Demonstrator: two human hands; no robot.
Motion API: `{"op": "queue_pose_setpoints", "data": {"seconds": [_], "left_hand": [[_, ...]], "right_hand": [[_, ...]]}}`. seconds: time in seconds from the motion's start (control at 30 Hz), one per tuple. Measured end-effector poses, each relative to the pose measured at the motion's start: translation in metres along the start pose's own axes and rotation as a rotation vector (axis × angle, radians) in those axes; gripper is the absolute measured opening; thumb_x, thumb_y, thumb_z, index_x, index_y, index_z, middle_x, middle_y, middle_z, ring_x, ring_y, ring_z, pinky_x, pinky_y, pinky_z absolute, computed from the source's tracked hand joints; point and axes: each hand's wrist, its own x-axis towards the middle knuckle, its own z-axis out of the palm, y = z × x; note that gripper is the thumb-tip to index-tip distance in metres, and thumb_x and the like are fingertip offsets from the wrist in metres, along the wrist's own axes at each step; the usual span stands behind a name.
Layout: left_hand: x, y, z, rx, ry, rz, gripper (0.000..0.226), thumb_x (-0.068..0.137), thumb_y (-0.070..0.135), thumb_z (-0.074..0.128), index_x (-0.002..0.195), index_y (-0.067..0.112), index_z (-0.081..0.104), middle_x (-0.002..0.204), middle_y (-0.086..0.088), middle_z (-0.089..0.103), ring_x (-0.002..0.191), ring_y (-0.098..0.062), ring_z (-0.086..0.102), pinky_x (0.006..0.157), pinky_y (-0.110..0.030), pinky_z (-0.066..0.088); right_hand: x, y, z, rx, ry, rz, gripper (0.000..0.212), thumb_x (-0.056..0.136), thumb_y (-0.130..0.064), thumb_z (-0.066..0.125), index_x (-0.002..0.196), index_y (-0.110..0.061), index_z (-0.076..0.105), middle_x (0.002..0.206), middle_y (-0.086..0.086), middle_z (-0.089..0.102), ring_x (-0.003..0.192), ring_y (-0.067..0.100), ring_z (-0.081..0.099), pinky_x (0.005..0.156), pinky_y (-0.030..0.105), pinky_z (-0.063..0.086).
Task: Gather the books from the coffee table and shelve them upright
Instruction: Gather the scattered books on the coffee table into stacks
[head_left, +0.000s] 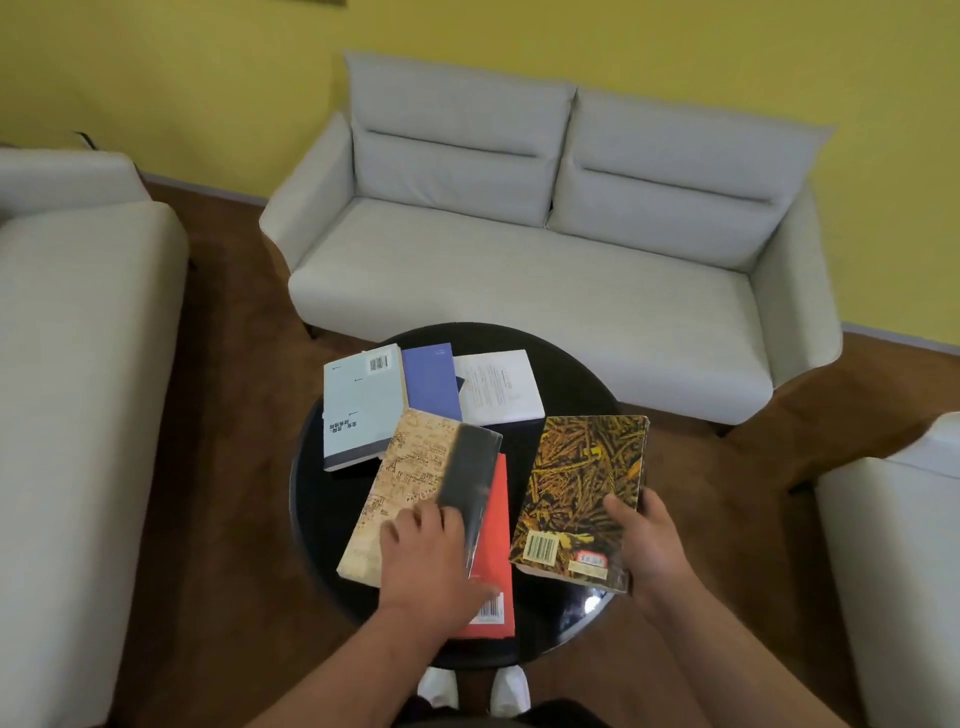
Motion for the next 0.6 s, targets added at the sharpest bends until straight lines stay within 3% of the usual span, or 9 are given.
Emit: {"op": "queue_pose_setpoints", "data": {"seconds": [0.07, 0.17, 0.27, 0.33, 0.4, 0.47, 0.6], "left_hand": [[0.004, 0.006, 0.002, 0.012, 0.009, -0.039, 0.076, 0.072, 0.065, 0.069, 0.127, 0.019, 0.041, 0.130, -0.007, 0.048, 0.118, -0.029, 0.047, 0.106, -0.045, 0.039], [0.010, 0.008, -0.001, -0.037, 0.013, -0.096, 0.061, 0.077, 0.044, 0.067, 0.125, 0.019, 0.041, 0.128, -0.007, 0.050, 0.115, -0.028, 0.048, 0.104, -0.042, 0.042], [0.011, 0.010, -0.016, -0.172, -0.016, -0.127, 0.056, 0.076, 0.032, 0.067, 0.123, 0.016, 0.040, 0.123, -0.007, 0.050, 0.109, -0.025, 0.053, 0.093, -0.036, 0.048], [0.014, 0.001, -0.039, -0.431, -0.010, -0.207, 0.047, 0.077, 0.022, 0.066, 0.118, 0.014, 0.044, 0.113, -0.007, 0.059, 0.098, -0.024, 0.063, 0.076, -0.032, 0.051], [0.015, -0.022, -0.070, -0.669, 0.041, -0.306, 0.025, 0.077, 0.015, 0.065, 0.099, 0.012, 0.053, 0.095, -0.008, 0.067, 0.079, -0.021, 0.066, 0.063, -0.029, 0.050], [0.011, -0.052, -0.095, -0.889, 0.094, -0.358, 0.008, 0.080, 0.005, 0.064, 0.085, 0.009, 0.059, 0.087, -0.015, 0.068, 0.075, -0.024, 0.065, 0.066, -0.032, 0.052], [-0.021, -0.100, -0.113, -1.468, 0.068, -0.364, 0.016, 0.084, -0.006, 0.055, 0.099, -0.001, 0.058, 0.094, -0.022, 0.063, 0.084, -0.029, 0.065, 0.070, -0.038, 0.051]], "right_hand": [[-0.003, 0.002, -0.006, -0.002, -0.015, 0.021, 0.010, 0.104, -0.010, 0.053, 0.109, -0.017, 0.058, 0.107, 0.018, 0.073, 0.098, 0.041, 0.073, 0.086, 0.057, 0.058], [-0.004, 0.004, -0.015, -0.038, -0.059, 0.017, 0.013, 0.103, -0.009, 0.053, 0.115, -0.013, 0.059, 0.107, 0.018, 0.075, 0.097, 0.039, 0.074, 0.084, 0.053, 0.060], [-0.002, 0.000, -0.025, -0.080, -0.100, 0.003, 0.016, 0.103, -0.010, 0.055, 0.118, -0.012, 0.059, 0.108, 0.017, 0.076, 0.096, 0.038, 0.075, 0.088, 0.058, 0.059], [-0.001, -0.005, -0.032, -0.087, -0.119, -0.002, 0.015, 0.103, -0.010, 0.055, 0.116, -0.012, 0.060, 0.107, 0.018, 0.076, 0.095, 0.040, 0.075, 0.090, 0.061, 0.057], [0.000, -0.010, -0.039, -0.084, -0.134, -0.007, 0.013, 0.103, -0.010, 0.055, 0.115, -0.013, 0.059, 0.106, 0.019, 0.076, 0.094, 0.040, 0.075, 0.089, 0.060, 0.058], [0.002, -0.014, -0.044, -0.094, -0.145, -0.014, 0.012, 0.103, -0.011, 0.056, 0.113, -0.015, 0.059, 0.104, 0.018, 0.077, 0.092, 0.040, 0.076, 0.086, 0.058, 0.059], [0.010, -0.019, -0.046, -0.103, -0.150, -0.010, 0.013, 0.102, -0.011, 0.056, 0.115, -0.014, 0.058, 0.103, 0.020, 0.077, 0.091, 0.042, 0.076, 0.090, 0.064, 0.056]]}}
